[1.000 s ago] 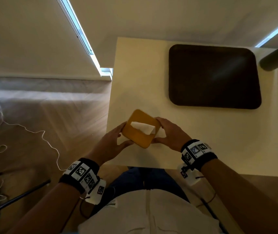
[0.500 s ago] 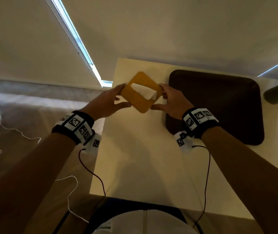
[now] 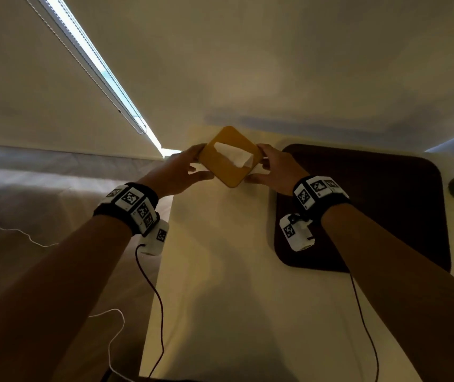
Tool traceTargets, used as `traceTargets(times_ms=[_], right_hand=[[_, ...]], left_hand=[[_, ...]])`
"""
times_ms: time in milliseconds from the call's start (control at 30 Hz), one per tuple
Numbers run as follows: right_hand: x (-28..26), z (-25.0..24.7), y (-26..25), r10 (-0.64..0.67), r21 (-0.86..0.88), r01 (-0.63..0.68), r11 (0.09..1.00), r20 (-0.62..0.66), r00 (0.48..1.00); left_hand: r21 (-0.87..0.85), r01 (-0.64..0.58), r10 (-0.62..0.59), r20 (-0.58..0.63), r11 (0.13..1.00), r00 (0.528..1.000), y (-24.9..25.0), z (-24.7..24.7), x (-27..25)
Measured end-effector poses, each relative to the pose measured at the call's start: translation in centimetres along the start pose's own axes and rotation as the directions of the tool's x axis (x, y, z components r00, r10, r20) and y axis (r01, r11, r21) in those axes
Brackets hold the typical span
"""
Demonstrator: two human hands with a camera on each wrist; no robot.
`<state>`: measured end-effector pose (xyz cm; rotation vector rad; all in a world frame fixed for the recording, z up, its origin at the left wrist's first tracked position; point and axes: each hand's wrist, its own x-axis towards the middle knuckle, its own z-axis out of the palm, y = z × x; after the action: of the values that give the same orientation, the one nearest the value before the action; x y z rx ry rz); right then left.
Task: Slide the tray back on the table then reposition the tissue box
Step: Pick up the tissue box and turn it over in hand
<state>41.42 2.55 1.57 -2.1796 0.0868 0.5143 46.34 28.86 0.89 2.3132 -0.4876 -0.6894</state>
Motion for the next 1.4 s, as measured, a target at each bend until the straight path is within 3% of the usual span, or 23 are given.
traceTargets(times_ms=[233, 366, 466, 566, 600, 700, 833, 933, 1199, 1399], right_hand=[[0.2, 0.8, 0.9, 0.044, 0.004, -0.044, 0.999, -0.042, 0.998], [-1.7, 2.6, 1.2, 0.164, 0.233, -0.116, 0.965, -0.197, 0.967], [-3.4, 5.4, 0.4, 0.317, 0.512, -0.169, 0.842, -0.215, 0.924], [-3.6, 7.9, -0.7, 0.41, 0.765, -0.151, 0.626, -0.159, 0.898], [-3.5, 8.5, -1.1, 0.409, 0.782, -0.138, 0.607, -0.159, 0.898], [-3.4, 9.4, -1.7, 0.399, 0.754, -0.12, 0.646, -0.198, 0.895], [-3.2, 8.5, -2.1, 0.369, 0.711, -0.096, 0.697, -0.24, 0.898], [-2.5, 6.9, -2.4, 0.314, 0.704, -0.073, 0.706, -0.22, 0.923], [0.3, 3.2, -1.7, 0.259, 0.49, -0.157, 0.858, -0.149, 0.954], [0.5, 2.6, -1.2, 0.22, 0.47, -0.134, 0.873, -0.133, 0.966]], left_hand=[[-0.038, -0.043, 0.043, 0.01, 0.998, 0.999, -1.1, -0.3, 0.1], [-0.085, -0.137, 0.132, -0.071, 0.987, 0.989, -1.8, -2.0, 0.1], [-0.085, -0.092, 0.081, -0.132, 0.992, 0.988, -1.2, -3.3, 1.2], [-0.073, -0.029, 0.024, -0.061, 0.997, 0.998, -1.2, -3.6, 2.8], [-0.108, 0.001, -0.004, -0.032, 0.994, 0.999, -1.1, -3.5, 3.1], [-0.241, 0.037, -0.032, 0.022, 0.97, 0.999, -0.8, -3.0, 3.5], [-0.31, 0.034, -0.044, -0.024, 0.95, 0.999, -0.3, -2.5, 3.1], [-0.355, 0.04, -0.068, -0.068, 0.934, 0.995, 0.0, -2.0, 2.5], [-0.591, 0.089, -0.213, -0.143, 0.802, 0.967, 0.9, -0.4, 1.5], [-0.616, 0.093, -0.232, -0.15, 0.782, 0.961, 0.9, 0.3, 1.3]])
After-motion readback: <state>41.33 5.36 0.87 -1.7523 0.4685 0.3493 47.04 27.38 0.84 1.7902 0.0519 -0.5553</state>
